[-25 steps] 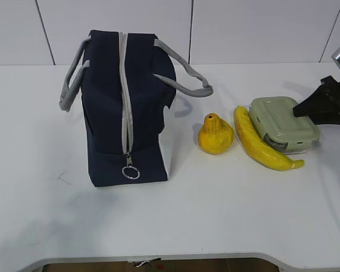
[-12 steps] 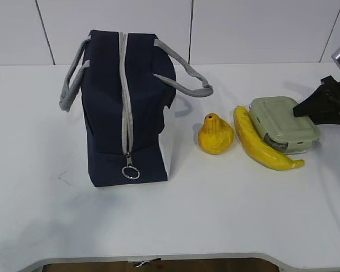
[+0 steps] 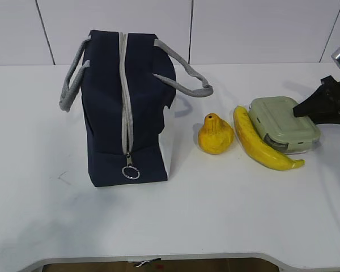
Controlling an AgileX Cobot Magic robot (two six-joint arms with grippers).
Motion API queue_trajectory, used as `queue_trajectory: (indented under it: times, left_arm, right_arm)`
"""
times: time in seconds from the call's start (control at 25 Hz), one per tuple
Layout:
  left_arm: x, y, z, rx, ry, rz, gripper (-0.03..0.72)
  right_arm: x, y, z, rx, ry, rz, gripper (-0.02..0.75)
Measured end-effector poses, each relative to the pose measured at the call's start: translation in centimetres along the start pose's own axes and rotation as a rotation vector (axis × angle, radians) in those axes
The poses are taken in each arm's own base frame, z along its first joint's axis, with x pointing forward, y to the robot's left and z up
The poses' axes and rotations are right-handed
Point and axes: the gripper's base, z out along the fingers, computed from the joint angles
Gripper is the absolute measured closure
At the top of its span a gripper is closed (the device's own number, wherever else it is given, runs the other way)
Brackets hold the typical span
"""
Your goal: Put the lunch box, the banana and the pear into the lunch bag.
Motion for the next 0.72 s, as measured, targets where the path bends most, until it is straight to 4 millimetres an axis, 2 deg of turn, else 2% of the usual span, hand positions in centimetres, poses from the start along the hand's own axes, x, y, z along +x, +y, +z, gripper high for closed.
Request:
queue_trajectory:
  times: [0.72]
  left_arm:
    - [0.0,0.0,0.0,0.0,0.0,0.0,0.452]
  right_arm:
    - [-0.22,0.17,-0.17,0.001,-0.021,0.125,0.398]
